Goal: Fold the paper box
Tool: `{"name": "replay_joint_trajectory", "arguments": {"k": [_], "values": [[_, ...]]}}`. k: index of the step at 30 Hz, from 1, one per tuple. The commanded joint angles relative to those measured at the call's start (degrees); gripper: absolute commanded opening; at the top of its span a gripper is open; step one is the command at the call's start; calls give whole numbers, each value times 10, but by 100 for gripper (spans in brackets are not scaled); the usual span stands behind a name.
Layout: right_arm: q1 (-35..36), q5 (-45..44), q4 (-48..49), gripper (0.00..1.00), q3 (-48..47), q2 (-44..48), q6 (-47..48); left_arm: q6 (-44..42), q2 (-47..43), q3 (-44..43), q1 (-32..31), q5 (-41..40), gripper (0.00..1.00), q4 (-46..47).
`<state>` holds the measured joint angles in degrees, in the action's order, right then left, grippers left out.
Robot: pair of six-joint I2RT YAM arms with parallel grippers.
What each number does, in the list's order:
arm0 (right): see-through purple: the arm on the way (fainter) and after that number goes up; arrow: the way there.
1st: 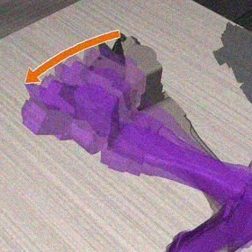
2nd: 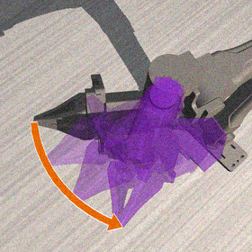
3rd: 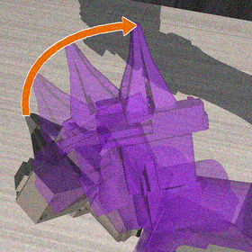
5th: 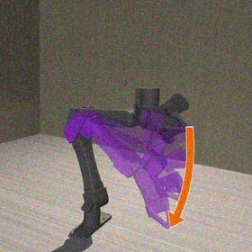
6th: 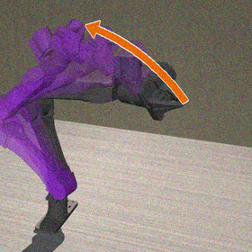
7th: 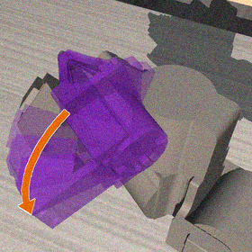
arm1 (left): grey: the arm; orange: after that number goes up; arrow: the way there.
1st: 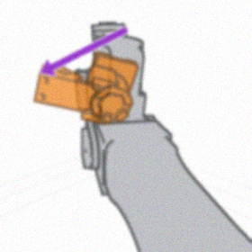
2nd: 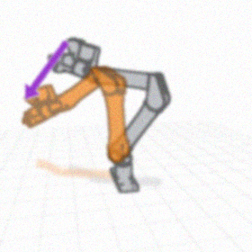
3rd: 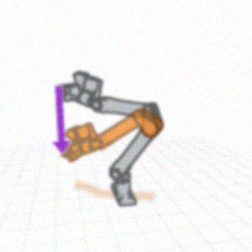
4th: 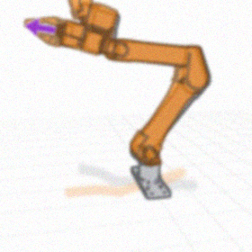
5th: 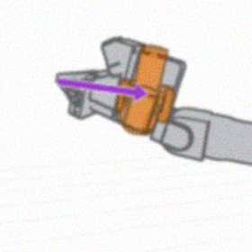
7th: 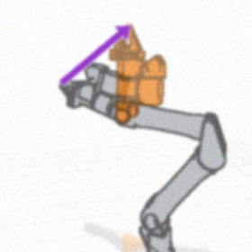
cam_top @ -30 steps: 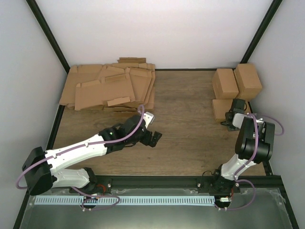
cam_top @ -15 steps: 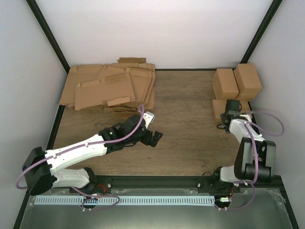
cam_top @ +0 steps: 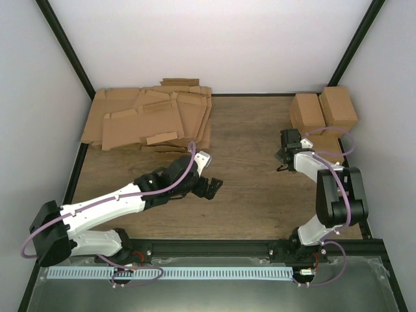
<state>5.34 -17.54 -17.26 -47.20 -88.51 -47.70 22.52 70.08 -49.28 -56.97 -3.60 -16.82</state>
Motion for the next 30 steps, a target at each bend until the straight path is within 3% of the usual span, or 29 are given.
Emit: {"name": "replay_joint_trajectory", "arguments": {"k": [1, 8, 15, 21, 30], "values": [[4, 8, 32, 1, -29, -39, 68, 6, -13, 3, 3, -2, 100, 6], [5, -4, 52, 1, -47, -83, 109, 7, -8, 1, 3, -3, 100, 9], [-6, -39, 12, 1, -119, -150, 114, 5, -3, -2, 3, 2, 100, 7], [-59, 28, 23, 1, -115, -161, 108, 3, -8, -2, 3, -8, 100, 1], [-88, 44, 25, 1, -119, -162, 119, 5, 9, -9, 3, -1, 100, 6]]}}
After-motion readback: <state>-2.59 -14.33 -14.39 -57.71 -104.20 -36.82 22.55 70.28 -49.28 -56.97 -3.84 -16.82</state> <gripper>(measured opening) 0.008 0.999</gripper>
